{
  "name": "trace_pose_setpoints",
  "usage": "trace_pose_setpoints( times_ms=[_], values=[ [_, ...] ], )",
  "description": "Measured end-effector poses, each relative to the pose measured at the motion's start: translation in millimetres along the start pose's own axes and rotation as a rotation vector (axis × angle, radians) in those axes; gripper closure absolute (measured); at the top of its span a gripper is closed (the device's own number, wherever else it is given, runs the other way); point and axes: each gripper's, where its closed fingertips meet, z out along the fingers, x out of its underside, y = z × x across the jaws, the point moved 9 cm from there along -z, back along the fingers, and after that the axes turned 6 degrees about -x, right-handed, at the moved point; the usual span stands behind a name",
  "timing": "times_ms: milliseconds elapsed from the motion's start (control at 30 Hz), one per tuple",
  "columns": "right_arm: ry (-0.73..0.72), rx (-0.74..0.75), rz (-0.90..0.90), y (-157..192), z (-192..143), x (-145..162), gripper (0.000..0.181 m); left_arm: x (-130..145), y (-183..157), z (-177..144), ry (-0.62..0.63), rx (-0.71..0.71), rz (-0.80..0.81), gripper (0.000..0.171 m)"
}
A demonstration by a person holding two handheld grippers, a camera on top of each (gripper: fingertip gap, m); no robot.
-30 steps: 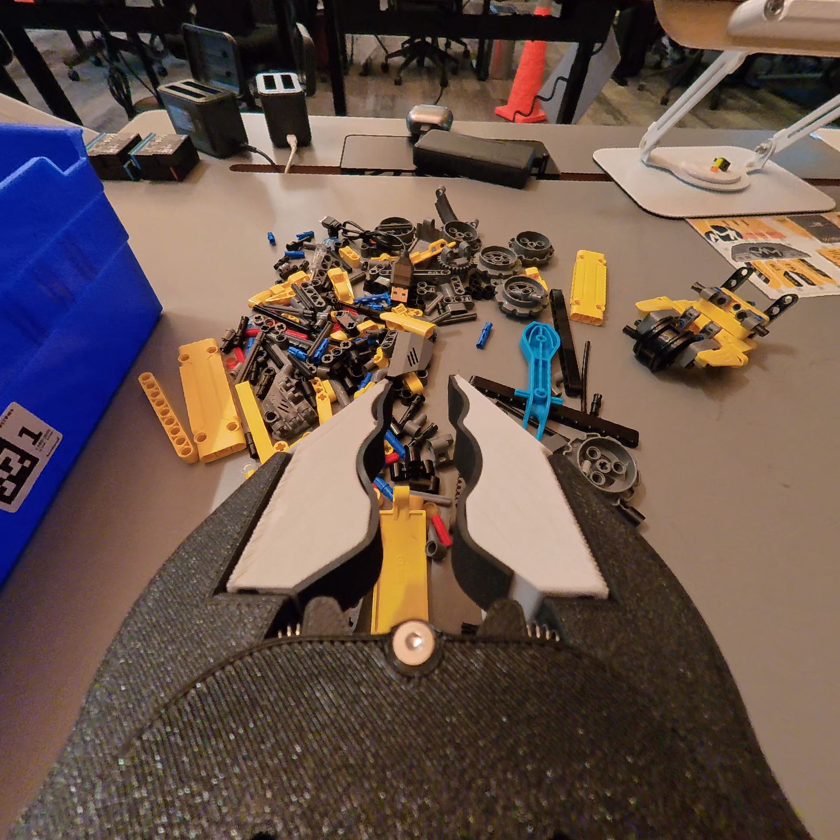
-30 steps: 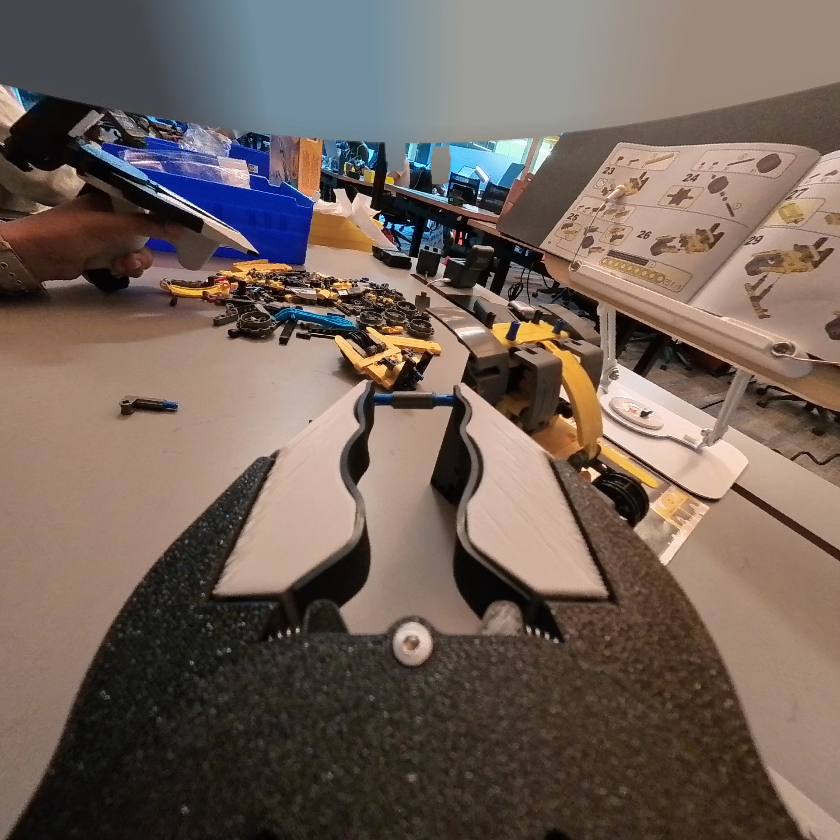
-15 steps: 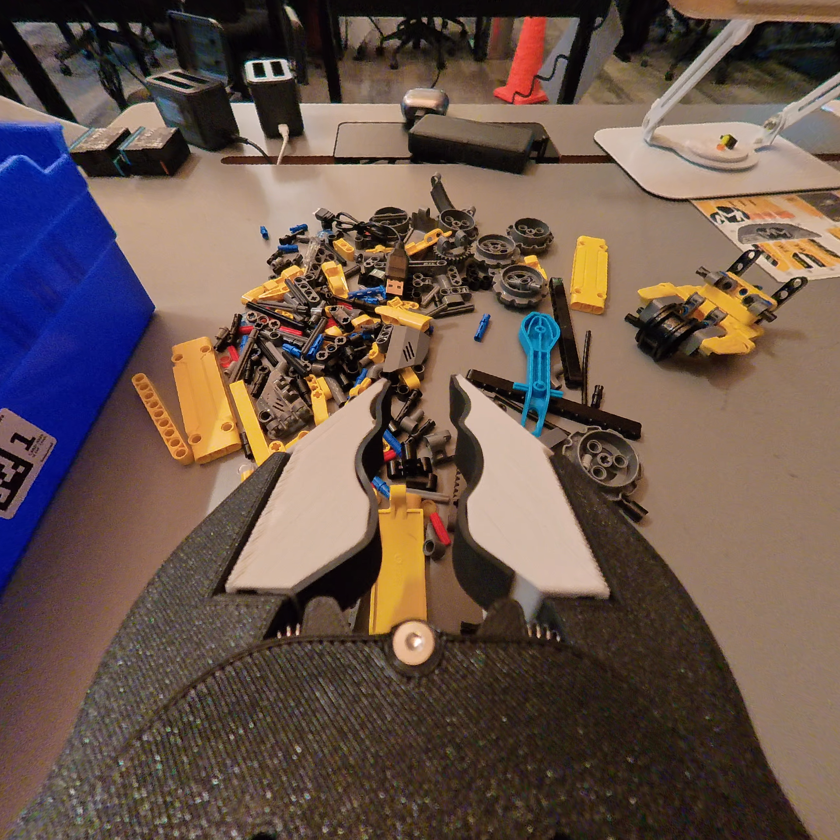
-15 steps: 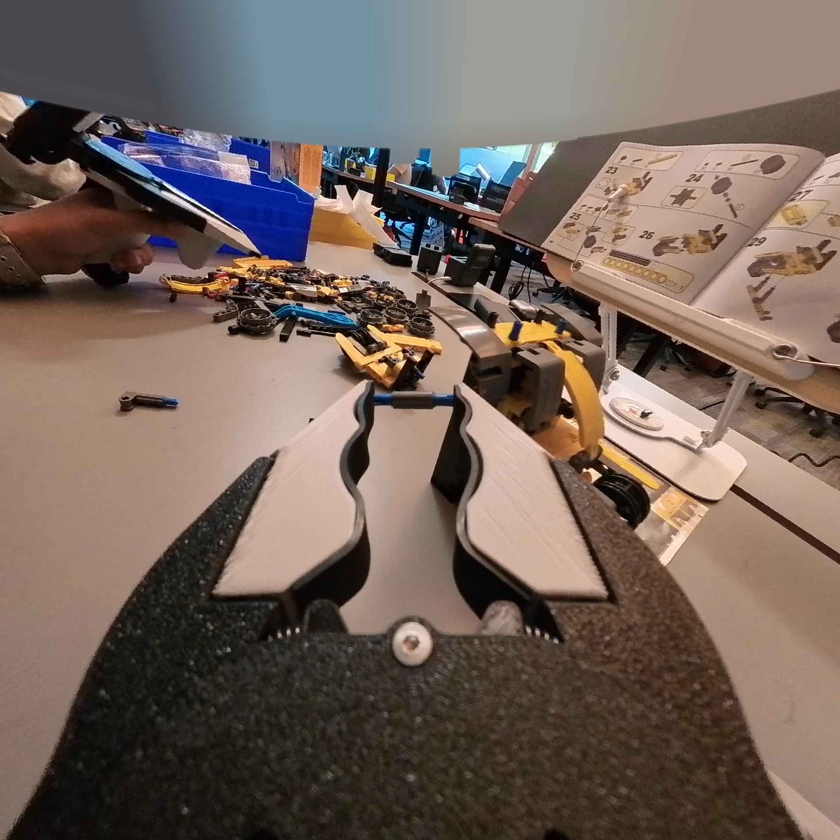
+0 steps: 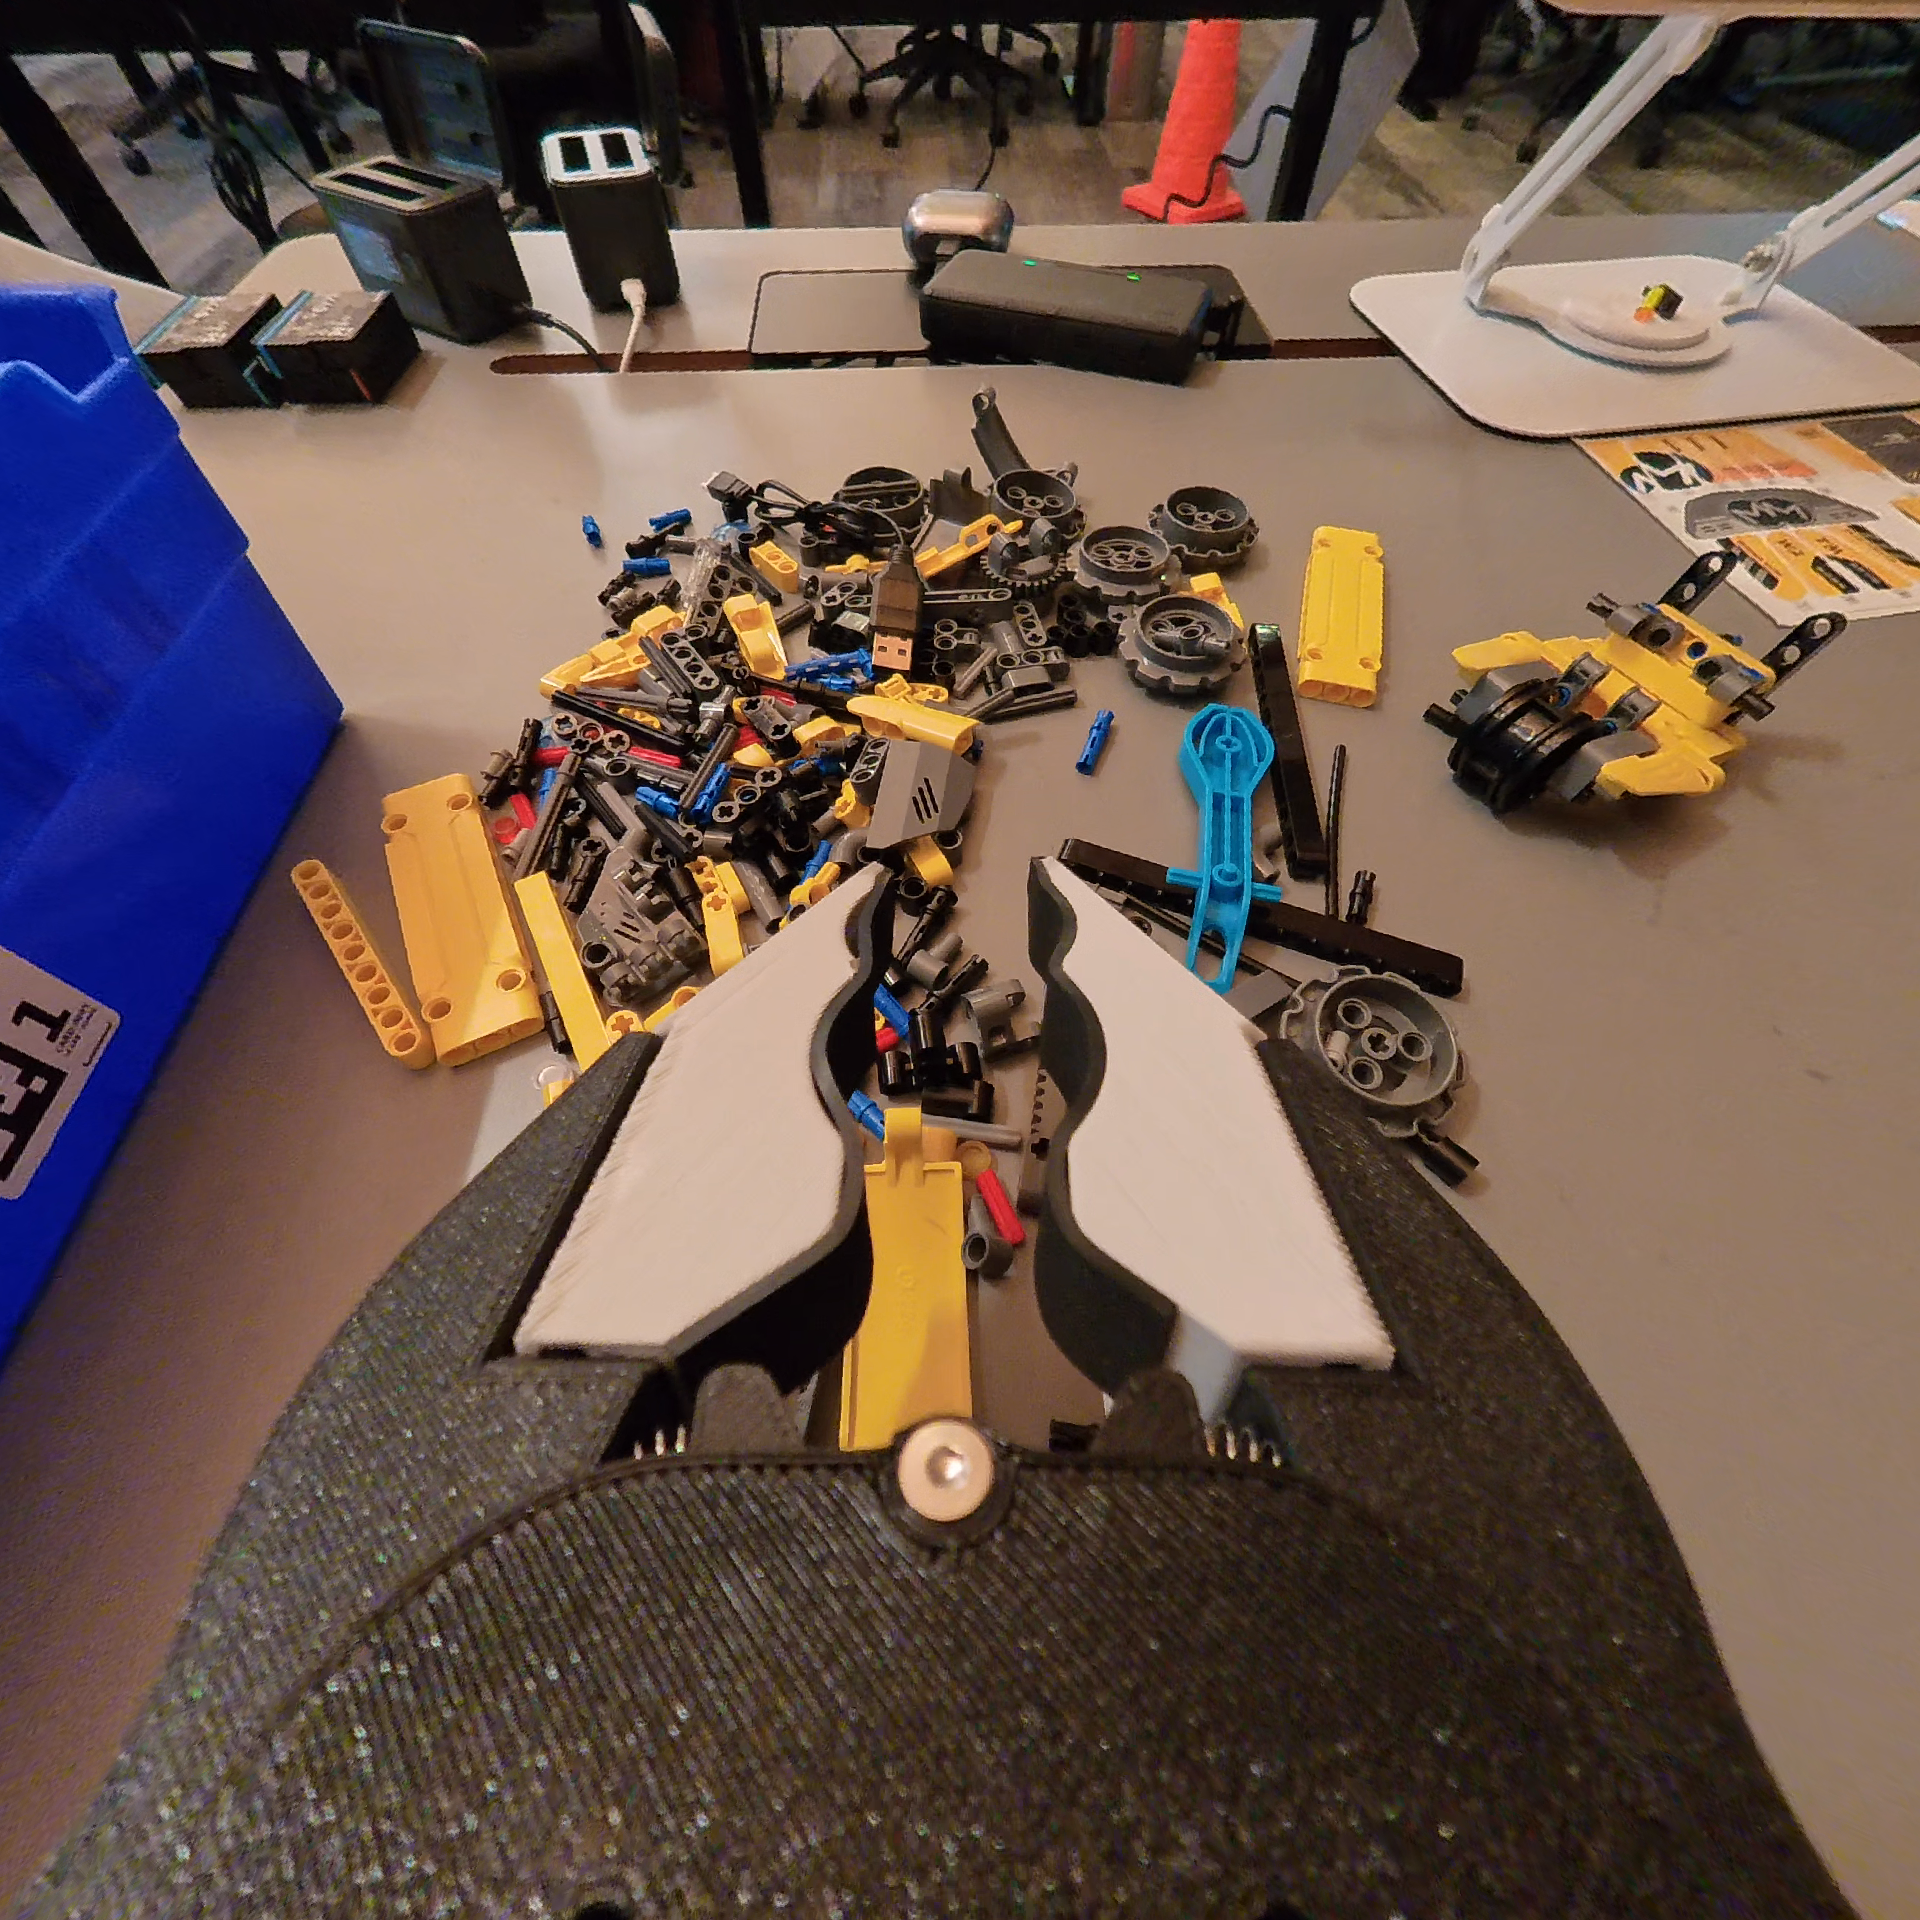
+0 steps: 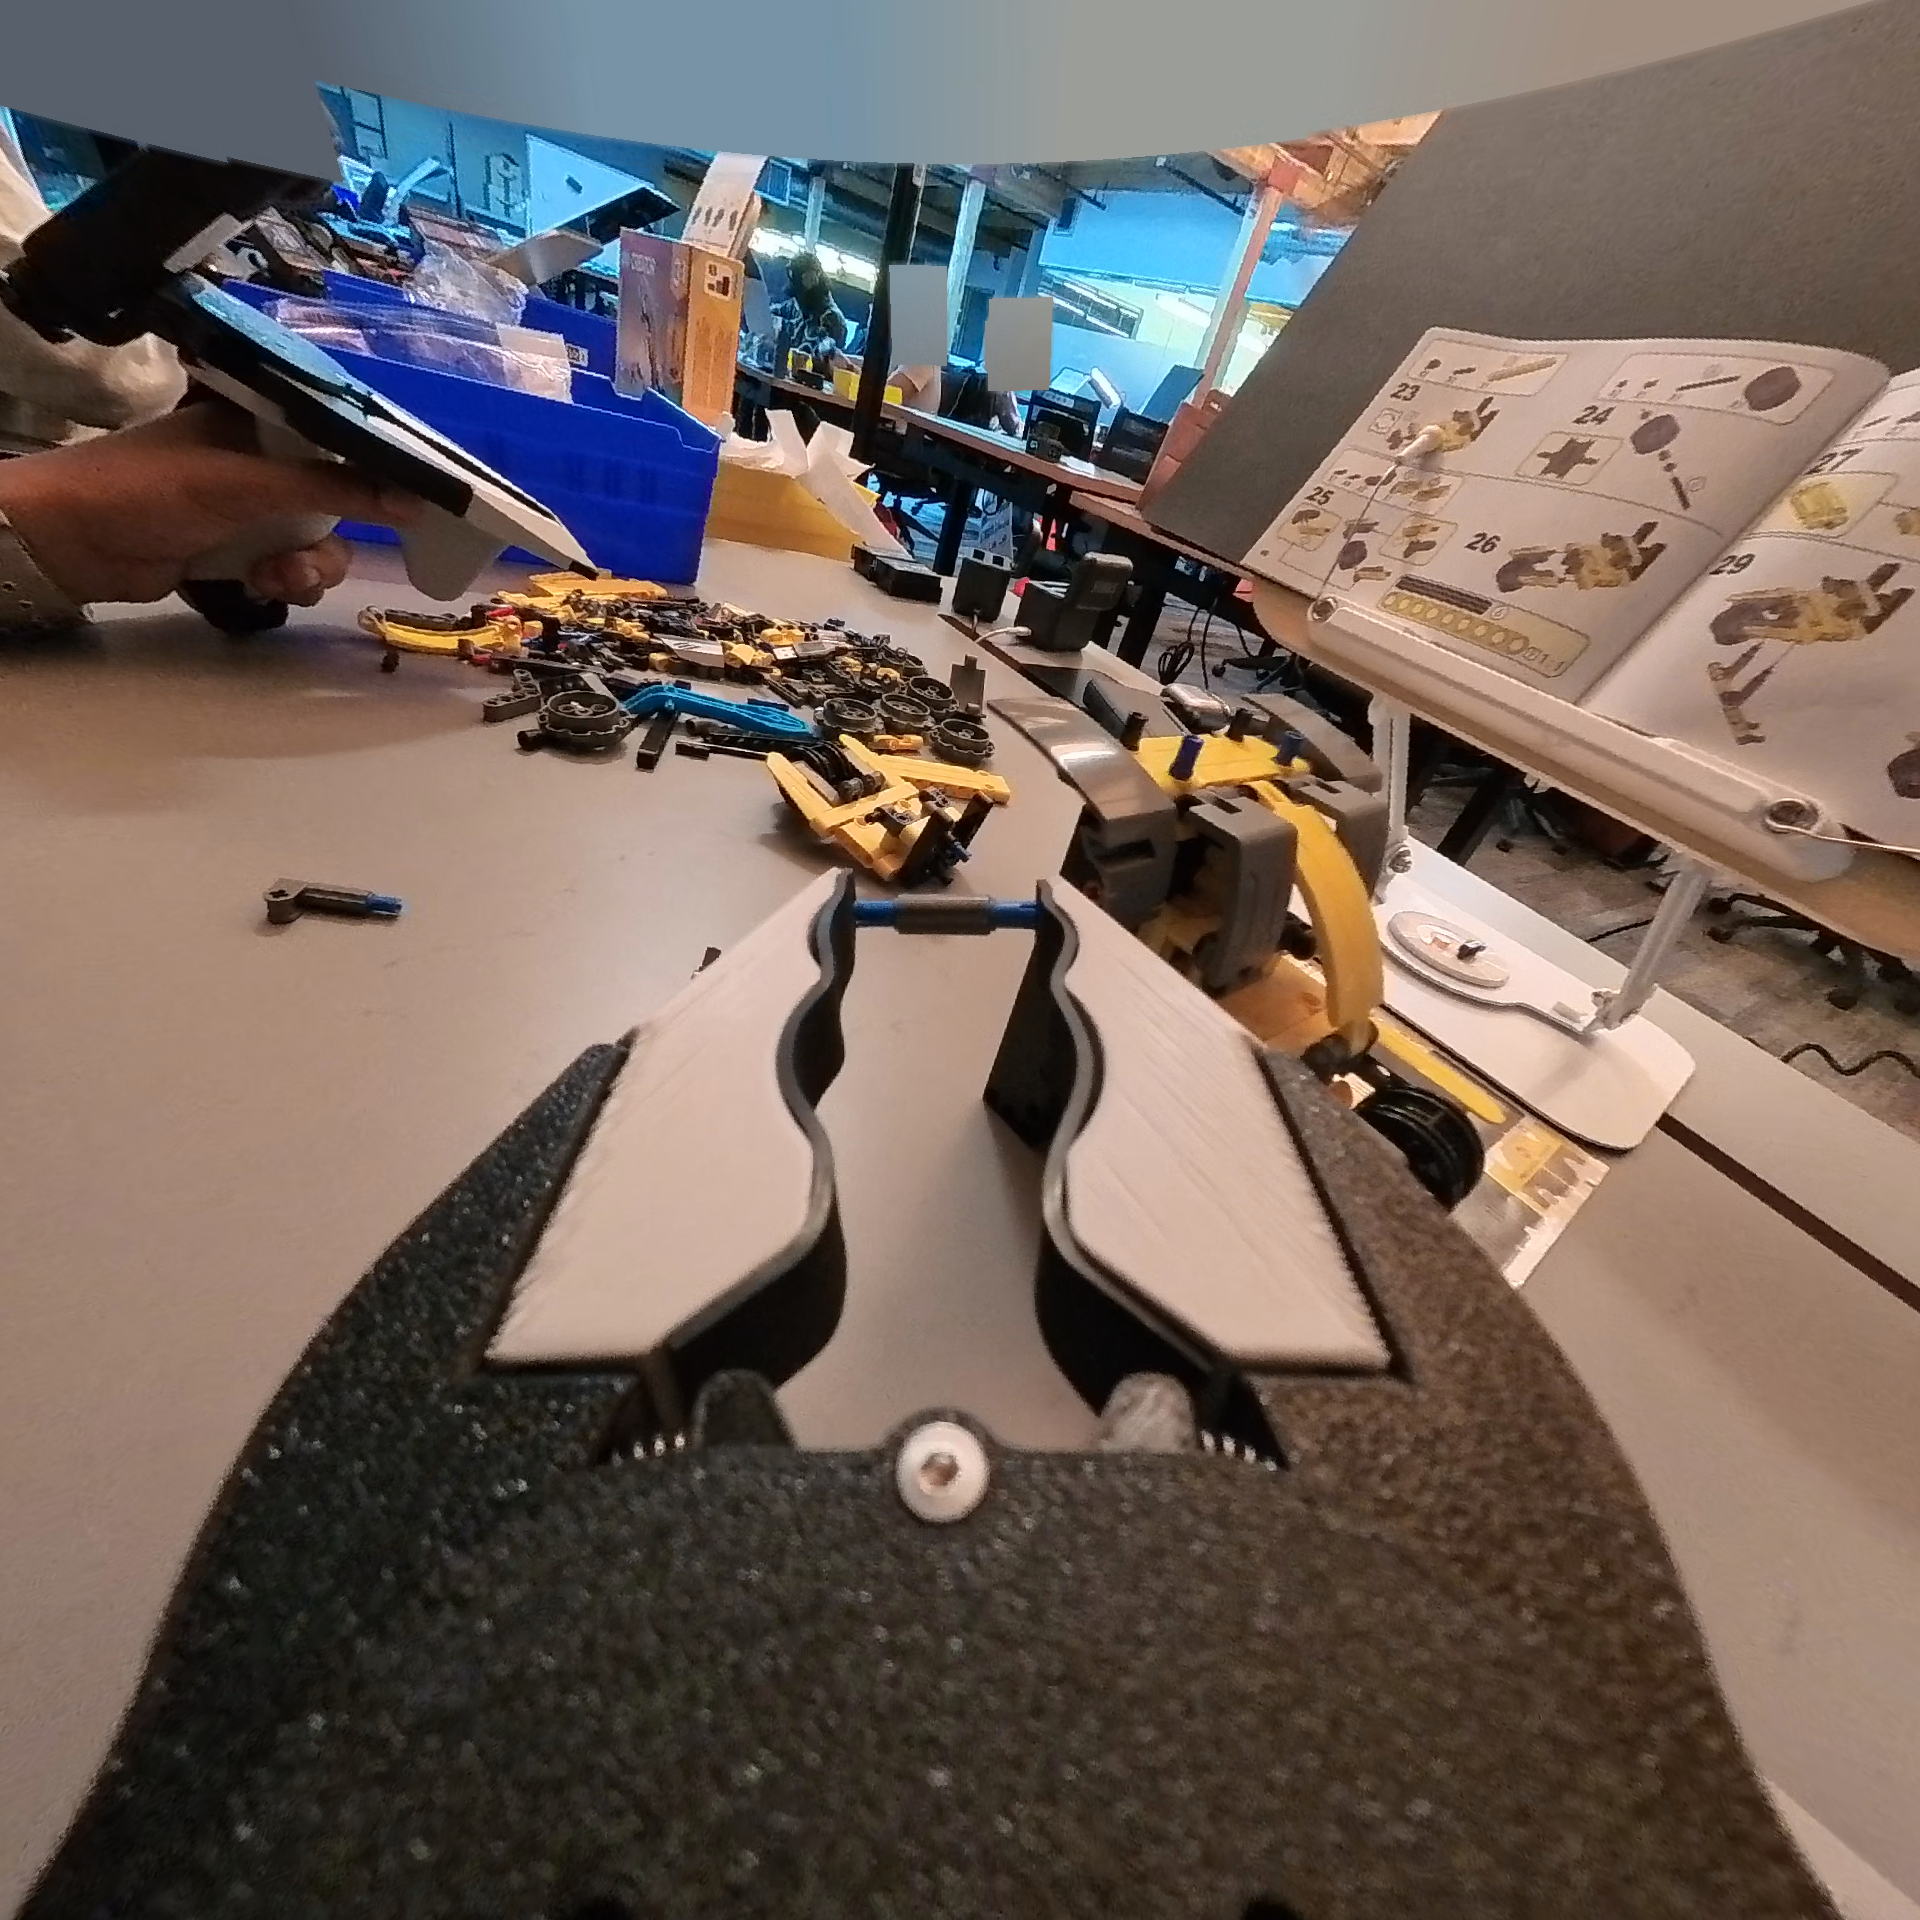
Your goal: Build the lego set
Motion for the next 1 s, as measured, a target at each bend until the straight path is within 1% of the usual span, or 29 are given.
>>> trace_pose_setpoints(
  times_ms=[333, 500, 633, 733, 833, 1000],
  values=[
    [0.01, -0.001, -0.014, 1, 1, 0, 0.147, 0, 0, 0, -0.001, 0.008, -0.002, 0.15],
    [0.008, 0.002, -0.046, 5, 0, -1, 0.147, -1, -1, -3, -0.027, 0.026, -0.004, 0.151],
    [0.006, -0.006, -0.058, 10, 0, -2, 0.147, -2, -2, -9, -0.072, 0.066, 0.002, 0.164],
    [-0.016, -0.022, -0.028, 12, -1, -5, 0.147, -3, 1, -16, -0.134, 0.049, -0.023, 0.171],
    [-0.03, -0.032, 0.004, 12, 0, -7, 0.147, -4, 3, -20, -0.173, 0.027, -0.047, 0.171],
    [-0.028, -0.032, 0.028, 10, 1, -6, 0.147, -4, -4, -23, -0.185, 0.085, -0.157, 0.171]
  ],
)
